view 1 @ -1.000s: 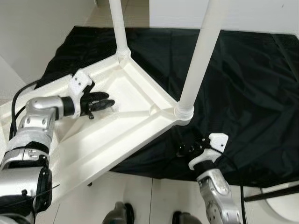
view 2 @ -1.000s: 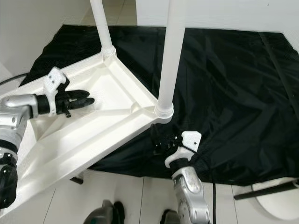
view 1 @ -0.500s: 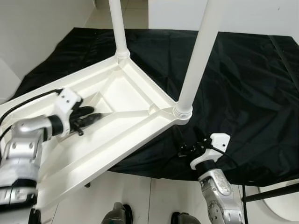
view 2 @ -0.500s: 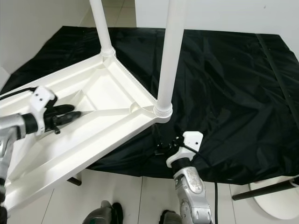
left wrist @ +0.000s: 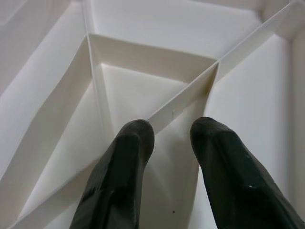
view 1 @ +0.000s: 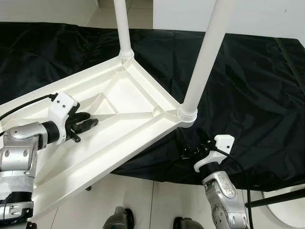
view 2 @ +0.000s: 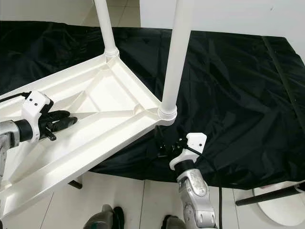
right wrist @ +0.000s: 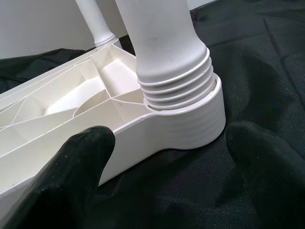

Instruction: Building children table

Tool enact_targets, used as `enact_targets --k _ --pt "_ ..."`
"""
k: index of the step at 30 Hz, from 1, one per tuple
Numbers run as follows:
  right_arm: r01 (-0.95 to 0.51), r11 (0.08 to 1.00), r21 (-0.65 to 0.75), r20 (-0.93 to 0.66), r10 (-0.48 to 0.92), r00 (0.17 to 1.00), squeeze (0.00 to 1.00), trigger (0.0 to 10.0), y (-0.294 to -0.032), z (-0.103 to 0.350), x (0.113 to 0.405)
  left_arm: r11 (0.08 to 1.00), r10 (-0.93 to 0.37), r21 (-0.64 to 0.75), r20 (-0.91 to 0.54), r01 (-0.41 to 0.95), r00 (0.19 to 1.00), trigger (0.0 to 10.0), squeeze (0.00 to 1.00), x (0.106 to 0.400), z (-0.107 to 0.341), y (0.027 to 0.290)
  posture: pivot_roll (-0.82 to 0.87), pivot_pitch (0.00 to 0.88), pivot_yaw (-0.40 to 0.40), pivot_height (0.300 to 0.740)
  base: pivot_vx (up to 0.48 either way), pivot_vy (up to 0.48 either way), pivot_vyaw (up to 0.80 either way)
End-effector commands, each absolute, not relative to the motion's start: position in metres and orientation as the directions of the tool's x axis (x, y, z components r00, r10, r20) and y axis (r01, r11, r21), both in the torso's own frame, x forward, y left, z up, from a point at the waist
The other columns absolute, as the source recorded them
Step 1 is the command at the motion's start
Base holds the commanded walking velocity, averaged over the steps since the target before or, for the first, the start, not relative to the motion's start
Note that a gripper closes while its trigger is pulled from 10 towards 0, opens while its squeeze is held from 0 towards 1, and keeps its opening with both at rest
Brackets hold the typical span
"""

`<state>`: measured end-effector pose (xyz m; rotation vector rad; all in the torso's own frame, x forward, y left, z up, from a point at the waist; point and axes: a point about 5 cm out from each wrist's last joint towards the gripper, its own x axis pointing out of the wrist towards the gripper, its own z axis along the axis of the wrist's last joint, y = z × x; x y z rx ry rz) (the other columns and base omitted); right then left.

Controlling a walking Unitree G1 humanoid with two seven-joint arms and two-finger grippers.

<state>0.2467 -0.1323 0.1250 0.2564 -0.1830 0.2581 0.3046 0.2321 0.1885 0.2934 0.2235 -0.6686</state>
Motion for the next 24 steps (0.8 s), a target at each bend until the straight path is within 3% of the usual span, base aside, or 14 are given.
enact_targets --k 1,2,6,7,11,12,17,24 --pt "-0.274 0.931 0.241 0.177 0.235 0.956 0.00 10.0 -0.131 0.118 0.245 0.750 -0.582 0.176 -0.281 0.637 0.763 10.0 0.00 0.301 0.191 0.231 0.07 0.157 0.058 0.740 0.000 0.000 0.00" --pt "-0.275 0.930 0.242 0.176 0.237 0.955 0.00 10.0 -0.130 0.117 0.245 0.740 -0.606 0.161 -0.263 0.653 0.751 10.0 1.00 0.300 0.195 0.227 0.07 0.157 0.059 0.740 0.000 0.000 0.00" --pt "-0.276 0.930 0.243 0.175 0.238 0.955 0.00 10.0 -0.130 0.117 0.245 0.712 -0.644 0.148 -0.251 0.686 0.723 10.0 1.00 0.297 0.198 0.221 0.07 0.156 0.059 0.740 0.000 0.000 0.00" --pt "-0.277 0.930 0.243 0.175 0.239 0.955 0.00 10.0 -0.129 0.117 0.245 0.658 -0.695 0.141 -0.266 0.740 0.668 10.0 1.00 0.290 0.196 0.214 0.07 0.156 0.061 0.740 0.000 0.000 0.00" --pt "-0.277 0.930 0.243 0.175 0.239 0.955 0.00 10.0 -0.129 0.117 0.245 0.593 -0.736 0.145 -0.303 0.792 0.606 10.0 1.00 0.282 0.192 0.208 0.07 0.157 0.062 0.740 0.000 0.000 0.00" --pt "-0.277 0.929 0.244 0.175 0.239 0.955 0.00 10.0 -0.129 0.117 0.245 0.576 -0.737 0.148 -0.330 0.804 0.589 10.0 0.00 0.280 0.188 0.208 0.08 0.158 0.060 0.740 0.000 0.000 0.00" --pt "-0.279 0.928 0.246 0.172 0.241 0.955 0.00 10.0 -0.129 0.116 0.246 0.595 -0.687 0.154 -0.412 0.789 0.599 10.0 0.00 0.282 0.172 0.214 0.08 0.158 0.061 0.740 0.000 0.000 0.00" --pt "-0.279 0.929 0.245 0.175 0.240 0.955 0.00 10.0 -0.129 0.116 0.246 0.637 -0.645 0.172 -0.415 0.751 0.642 10.0 0.00 0.289 0.172 0.218 0.07 0.157 0.059 0.740 0.000 0.000 0.00"
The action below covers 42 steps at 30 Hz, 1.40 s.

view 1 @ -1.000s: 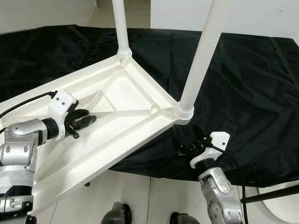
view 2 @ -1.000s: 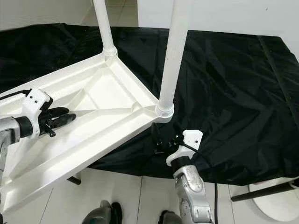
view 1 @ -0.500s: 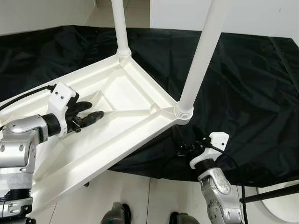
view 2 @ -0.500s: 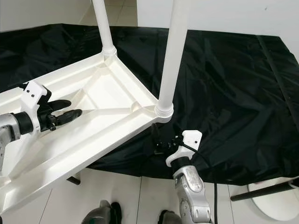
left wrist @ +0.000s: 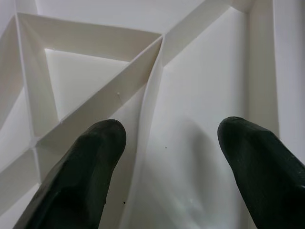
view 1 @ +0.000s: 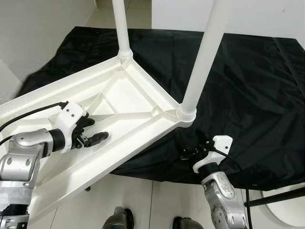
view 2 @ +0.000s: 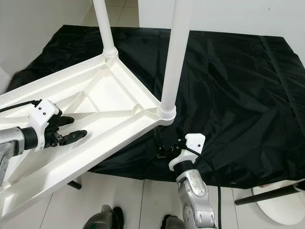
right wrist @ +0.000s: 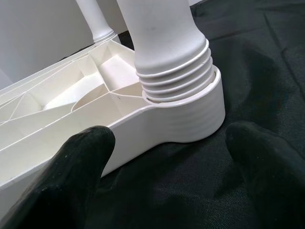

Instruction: Building children table

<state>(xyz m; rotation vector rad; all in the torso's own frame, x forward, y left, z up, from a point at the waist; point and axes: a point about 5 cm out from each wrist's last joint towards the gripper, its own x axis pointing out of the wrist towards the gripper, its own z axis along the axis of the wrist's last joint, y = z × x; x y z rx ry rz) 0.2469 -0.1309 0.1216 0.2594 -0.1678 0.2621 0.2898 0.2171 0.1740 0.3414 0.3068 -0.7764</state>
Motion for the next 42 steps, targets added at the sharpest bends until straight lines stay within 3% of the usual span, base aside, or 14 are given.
enact_targets --k 1,17,18,20,21,24,25,36,42 --pt "-0.279 0.929 0.245 0.175 0.240 0.955 0.00 10.0 -0.129 0.116 0.246 0.637 -0.645 0.172 -0.415 0.751 0.642 10.0 0.00 0.289 0.172 0.218 0.07 0.157 0.059 0.740 0.000 0.000 0.00" --pt "-0.277 0.930 0.240 0.174 0.240 0.955 0.00 10.0 -0.130 0.118 0.247 0.607 -0.649 0.171 -0.457 0.776 0.608 10.0 0.00 0.299 0.160 0.205 0.06 0.162 0.059 0.740 0.000 0.000 0.00" --pt "-0.275 0.931 0.240 0.173 0.238 0.956 0.00 10.0 -0.131 0.118 0.246 0.602 -0.653 0.172 -0.457 0.780 0.604 8.7 0.00 0.302 0.159 0.203 0.06 0.163 0.060 0.740 0.000 0.000 0.00" --pt "-0.274 0.931 0.240 0.172 0.236 0.956 0.00 10.0 -0.131 0.118 0.246 0.599 -0.655 0.172 -0.457 0.782 0.602 8.7 0.00 0.303 0.158 0.201 0.05 0.163 0.060 0.740 0.000 0.000 0.00" --pt "-0.272 0.932 0.241 0.171 0.235 0.957 0.00 10.0 -0.131 0.117 0.246 0.597 -0.656 0.169 -0.460 0.784 0.598 2.0 0.00 0.305 0.158 0.201 0.05 0.163 0.062 0.740 0.000 0.000 0.00" --pt "-0.271 0.932 0.240 0.171 0.234 0.957 0.00 10.0 -0.131 0.117 0.245 0.596 -0.656 0.169 -0.461 0.785 0.597 1.1 0.00 0.306 0.157 0.200 0.05 0.163 0.062 0.740 0.000 0.000 0.00" --pt "-0.269 0.932 0.241 0.171 0.232 0.957 0.00 10.0 -0.131 0.117 0.245 0.591 -0.662 0.167 -0.459 0.789 0.593 0.0 0.00 0.307 0.157 0.199 0.05 0.163 0.062 0.740 0.000 0.000 0.00" --pt "-0.256 0.937 0.239 0.177 0.217 0.960 0.00 10.0 -0.133 0.119 0.246 0.525 -0.713 0.182 -0.441 0.832 0.546 0.0 0.00 0.316 0.157 0.176 0.04 0.153 0.064 0.740 0.000 0.000 0.00" --pt "-0.166 0.953 0.253 0.195 0.118 0.974 0.00 10.0 -0.147 0.123 0.248 0.479 -0.748 0.185 -0.426 0.858 0.510 0.0 0.00 0.322 0.157 0.160 0.02 0.146 0.065 0.740 0.000 0.000 0.00"
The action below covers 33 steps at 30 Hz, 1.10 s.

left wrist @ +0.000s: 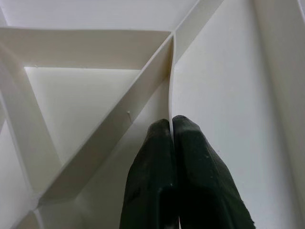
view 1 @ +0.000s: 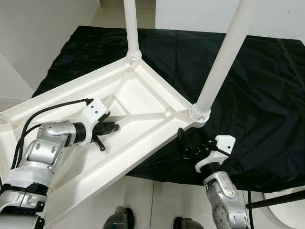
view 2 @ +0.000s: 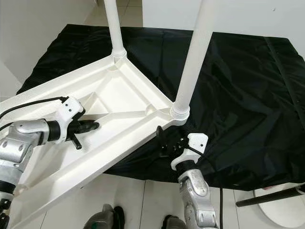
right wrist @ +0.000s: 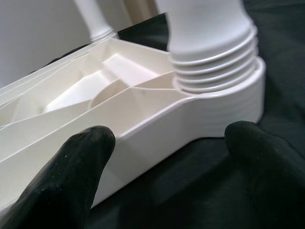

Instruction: Building children table

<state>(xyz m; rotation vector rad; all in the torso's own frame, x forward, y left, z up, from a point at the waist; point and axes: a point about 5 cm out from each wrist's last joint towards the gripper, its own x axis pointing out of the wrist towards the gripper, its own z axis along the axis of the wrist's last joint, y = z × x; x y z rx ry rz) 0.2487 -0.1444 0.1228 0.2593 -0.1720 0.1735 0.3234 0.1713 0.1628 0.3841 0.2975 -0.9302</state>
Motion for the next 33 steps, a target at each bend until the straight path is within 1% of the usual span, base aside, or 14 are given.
enact_targets --k 1,8,12,20,22,23,24,25,27,28,29,30,32,33 --pt "-0.166 0.953 0.253 0.195 0.118 0.974 0.00 10.0 -0.147 0.123 0.248 0.479 -0.748 0.185 -0.426 0.858 0.510 0.0 0.00 0.322 0.157 0.160 0.02 0.146 0.065 0.740 0.000 0.000 0.00" --pt "-0.150 0.958 0.245 0.200 0.102 0.975 0.00 10.0 -0.149 0.125 0.247 0.417 -0.781 0.209 -0.415 0.884 0.467 0.0 0.00 0.329 0.160 0.140 0.01 0.139 0.071 0.740 0.000 0.000 0.00" --pt "-0.146 0.958 0.247 0.202 0.097 0.975 0.00 10.0 -0.149 0.125 0.246 0.344 -0.814 0.227 -0.412 0.911 0.410 0.0 0.00 0.332 0.163 0.122 0.00 0.135 0.073 0.740 0.000 0.000 0.00" --pt "-0.147 0.957 0.249 0.199 0.098 0.975 0.00 10.0 -0.147 0.125 0.245 0.318 -0.827 0.247 -0.399 0.915 0.395 0.0 0.00 0.339 0.167 0.109 0.01 0.131 0.064 0.740 0.000 0.000 0.00" --pt "-0.155 0.956 0.247 0.200 0.106 0.974 0.00 10.0 -0.145 0.125 0.245 0.334 -0.821 0.267 -0.389 0.904 0.418 0.0 0.00 0.347 0.170 0.106 0.01 0.130 0.060 0.740 0.000 0.000 0.00" --pt "-0.163 0.956 0.245 0.202 0.115 0.973 0.00 10.0 -0.143 0.126 0.246 0.364 -0.802 0.291 -0.385 0.885 0.457 2.0 0.00 0.354 0.171 0.108 0.01 0.130 0.058 0.740 0.000 0.000 0.00" --pt "-0.163 0.956 0.245 0.202 0.115 0.973 0.00 10.0 -0.143 0.126 0.246 0.364 -0.802 0.291 -0.385 0.885 0.457 2.0 0.00 0.354 0.171 0.108 0.01 0.130 0.058 0.740 0.000 0.000 0.00" --pt "-0.172 0.954 0.245 0.204 0.123 0.971 0.00 10.0 -0.142 0.126 0.247 0.396 -0.784 0.307 -0.378 0.866 0.492 0.0 0.00 0.360 0.172 0.111 0.01 0.131 0.056 0.740 0.000 0.000 0.00" --pt "-0.179 0.953 0.245 0.206 0.129 0.970 0.00 10.0 -0.141 0.127 0.247 0.420 -0.768 0.319 -0.373 0.849 0.520 0.0 0.00 0.363 0.173 0.114 0.01 0.132 0.054 0.740 0.000 0.000 0.00" --pt "-0.184 0.952 0.244 0.207 0.134 0.969 0.00 10.0 -0.141 0.128 0.247 0.437 -0.757 0.322 -0.374 0.840 0.537 0.5 0.00 0.365 0.172 0.118 0.02 0.135 0.048 0.740 0.000 0.000 0.00" --pt "-0.195 0.950 0.244 0.208 0.145 0.967 0.00 10.0 -0.139 0.128 0.247 0.436 -0.750 0.327 -0.383 0.839 0.539 0.0 0.00 0.365 0.170 0.123 0.02 0.138 0.045 0.740 0.000 0.000 0.00" --pt "-0.207 0.949 0.237 0.209 0.158 0.965 0.00 10.0 -0.138 0.129 0.246 0.432 -0.743 0.330 -0.398 0.839 0.539 3.4 0.00 0.364 0.167 0.128 0.02 0.143 0.043 0.740 0.000 0.000 0.00" --pt "-0.215 0.949 0.232 0.210 0.167 0.963 0.00 10.0 -0.137 0.129 0.246 0.428 -0.738 0.332 -0.409 0.841 0.537 3.4 0.00 0.363 0.165 0.132 0.02 0.144 0.043 0.740 0.000 0.000 0.00" --pt "-0.223 0.951 0.212 0.210 0.178 0.961 0.00 10.0 -0.137 0.130 0.246 0.418 -0.738 0.335 -0.417 0.845 0.530 10.0 0.00 0.361 0.164 0.133 0.03 0.148 0.039 0.740 0.000 0.000 0.00"
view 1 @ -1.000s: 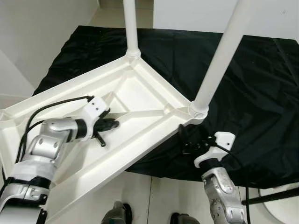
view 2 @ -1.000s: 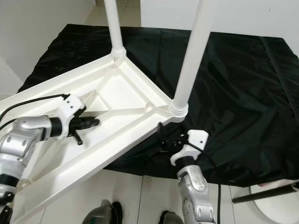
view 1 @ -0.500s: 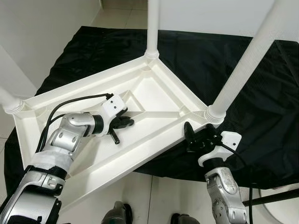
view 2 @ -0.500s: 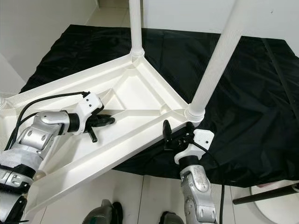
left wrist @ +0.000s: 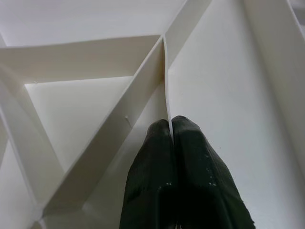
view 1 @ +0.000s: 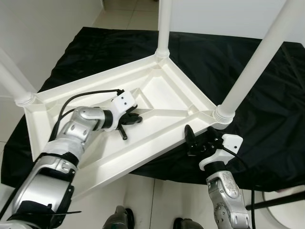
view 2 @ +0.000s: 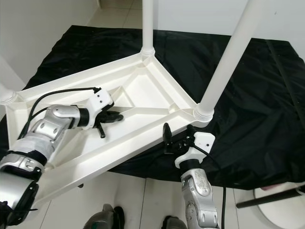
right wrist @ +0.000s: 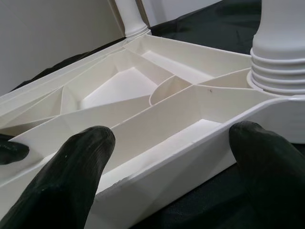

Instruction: Building children table

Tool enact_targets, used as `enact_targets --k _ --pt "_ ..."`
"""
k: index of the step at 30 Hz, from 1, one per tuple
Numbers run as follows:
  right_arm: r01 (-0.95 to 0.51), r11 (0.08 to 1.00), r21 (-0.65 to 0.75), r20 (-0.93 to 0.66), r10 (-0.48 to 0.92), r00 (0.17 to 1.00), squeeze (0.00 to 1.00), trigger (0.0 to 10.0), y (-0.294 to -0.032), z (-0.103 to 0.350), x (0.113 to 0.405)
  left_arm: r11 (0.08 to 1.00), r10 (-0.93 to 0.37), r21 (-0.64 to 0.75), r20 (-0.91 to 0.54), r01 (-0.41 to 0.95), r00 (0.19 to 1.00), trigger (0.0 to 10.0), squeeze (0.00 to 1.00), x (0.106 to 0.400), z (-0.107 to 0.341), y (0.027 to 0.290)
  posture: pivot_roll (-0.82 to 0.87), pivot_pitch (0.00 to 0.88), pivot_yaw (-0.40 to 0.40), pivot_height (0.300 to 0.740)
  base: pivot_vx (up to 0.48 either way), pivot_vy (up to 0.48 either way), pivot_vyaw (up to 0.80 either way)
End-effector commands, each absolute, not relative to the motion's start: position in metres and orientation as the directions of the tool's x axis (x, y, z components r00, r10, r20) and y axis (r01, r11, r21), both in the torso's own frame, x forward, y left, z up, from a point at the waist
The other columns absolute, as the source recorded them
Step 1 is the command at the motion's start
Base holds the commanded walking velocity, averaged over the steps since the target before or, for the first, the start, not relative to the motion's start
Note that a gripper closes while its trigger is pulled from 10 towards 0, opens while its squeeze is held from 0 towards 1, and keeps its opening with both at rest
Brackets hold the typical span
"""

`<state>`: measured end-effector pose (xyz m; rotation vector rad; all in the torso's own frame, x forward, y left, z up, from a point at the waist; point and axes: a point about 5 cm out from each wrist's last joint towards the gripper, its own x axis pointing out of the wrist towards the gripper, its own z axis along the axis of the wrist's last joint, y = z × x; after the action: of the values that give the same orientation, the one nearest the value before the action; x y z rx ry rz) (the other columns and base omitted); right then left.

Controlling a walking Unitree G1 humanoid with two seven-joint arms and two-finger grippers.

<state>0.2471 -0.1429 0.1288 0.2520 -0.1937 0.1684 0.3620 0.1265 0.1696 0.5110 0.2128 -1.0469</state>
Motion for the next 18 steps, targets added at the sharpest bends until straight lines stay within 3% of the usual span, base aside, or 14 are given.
enact_targets --k 1,12,13,15,16,18 --pt "-0.223 0.951 0.212 0.210 0.178 0.961 0.00 10.0 -0.137 0.130 0.246 0.418 -0.738 0.335 -0.417 0.845 0.530 10.0 0.00 0.361 0.164 0.133 0.03 0.148 0.039 0.740 0.000 0.000 0.00" --pt "-0.222 0.956 0.192 0.212 0.180 0.960 0.00 10.0 -0.143 0.132 0.248 0.331 -0.777 0.343 -0.430 0.879 0.460 10.0 0.00 0.352 0.161 0.153 0.04 0.149 0.026 0.740 0.000 0.000 0.00" --pt "-0.225 0.955 0.192 0.212 0.184 0.960 0.00 10.0 -0.142 0.132 0.249 0.332 -0.780 0.343 -0.424 0.879 0.461 1.4 0.00 0.353 0.163 0.154 0.04 0.148 0.025 0.740 0.000 0.000 0.00" --pt "-0.228 0.954 0.192 0.212 0.186 0.959 0.00 10.0 -0.142 0.132 0.249 0.334 -0.781 0.343 -0.420 0.878 0.462 1.4 0.00 0.353 0.164 0.154 0.04 0.148 0.025 0.740 0.000 0.000 0.00" --pt "-0.232 0.954 0.192 0.214 0.190 0.958 0.00 10.0 -0.141 0.133 0.249 0.324 -0.789 0.344 -0.416 0.881 0.453 0.0 0.00 0.353 0.166 0.153 0.04 0.149 0.024 0.740 0.000 0.000 0.00" --pt "-0.232 0.954 0.192 0.214 0.190 0.958 0.00 10.0 -0.141 0.133 0.249 0.324 -0.789 0.344 -0.416 0.881 0.453 0.0 0.00 0.353 0.166 0.153 0.04 0.149 0.024 0.740 0.000 0.000 0.00"
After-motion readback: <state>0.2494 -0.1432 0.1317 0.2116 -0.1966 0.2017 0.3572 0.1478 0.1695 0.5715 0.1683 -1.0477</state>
